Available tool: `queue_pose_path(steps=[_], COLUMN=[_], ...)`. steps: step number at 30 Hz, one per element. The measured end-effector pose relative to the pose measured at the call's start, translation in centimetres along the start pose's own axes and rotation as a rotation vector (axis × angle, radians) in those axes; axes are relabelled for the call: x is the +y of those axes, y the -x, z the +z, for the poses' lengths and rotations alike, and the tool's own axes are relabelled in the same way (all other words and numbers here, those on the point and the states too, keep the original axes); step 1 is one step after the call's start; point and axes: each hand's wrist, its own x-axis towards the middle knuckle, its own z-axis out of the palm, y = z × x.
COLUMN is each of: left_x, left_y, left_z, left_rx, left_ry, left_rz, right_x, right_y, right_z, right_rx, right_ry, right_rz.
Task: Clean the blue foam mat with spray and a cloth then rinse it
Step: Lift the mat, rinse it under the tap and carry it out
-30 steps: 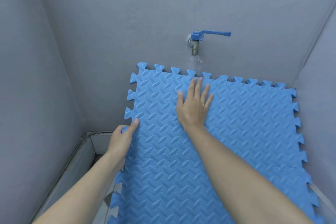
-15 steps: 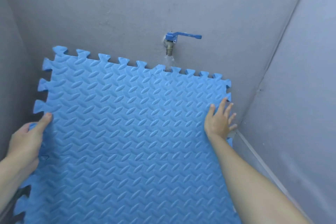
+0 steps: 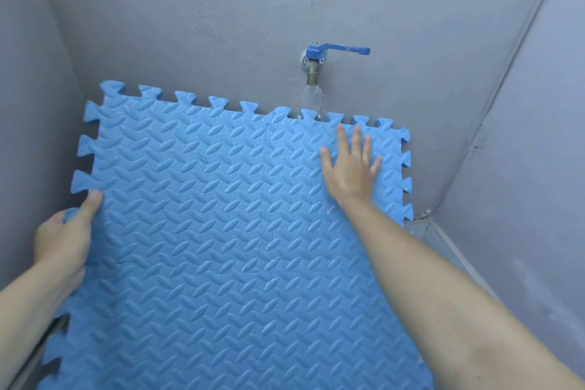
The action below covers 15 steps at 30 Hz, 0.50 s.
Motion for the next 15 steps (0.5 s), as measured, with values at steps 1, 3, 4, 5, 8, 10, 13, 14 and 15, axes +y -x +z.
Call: queue_pose_path(steps=[1, 3, 4, 5, 8, 10, 13, 14, 15], left_x=[1.1, 3.0, 3.7, 4.1, 4.1, 4.3, 5.2, 5.5, 5.7], left_y=[1.2, 4.1, 5.4, 6.5, 7.8, 8.3, 8.7, 8.8, 8.9], left_z=[0.5, 1.8, 2.7, 3.3, 4.5, 5.0, 6.0, 6.4, 6.5], left_rx=[0.027, 0.065, 0.074, 0.067, 0.097, 0.104, 0.083, 0.069, 0.066], left_ry=[0.012, -0.068, -0.071, -0.068, -0.086, -0.088, -0.099, -0.088, -0.097], left_rz=[-0.005, 0.01, 0.025, 0.037, 0.083, 0.083, 0.095, 0.105, 0.112], right_x=[1.4, 2.5, 2.2, 1.6, 2.3, 2.7, 1.0, -0.1, -1.5], right_y=[-1.1, 1.4, 4.6, 8.8, 22.8, 28.9, 27.7, 25.2, 22.3], right_z=[-0.9, 0.1, 1.9, 3.9, 8.0, 8.4, 8.9, 9.2, 9.3], right_rx=[0.033, -0.007, -0.002, -0.014, -0.246, -0.479, -0.492, -0.434, -0.362], right_ry=[-0.012, 0.035, 0.058, 0.072, 0.264, 0.369, 0.316, 0.277, 0.255], right_rz=[0.173, 0.125, 0.022, -0.156, -0.906, -1.365, -1.446, -1.387, -1.31])
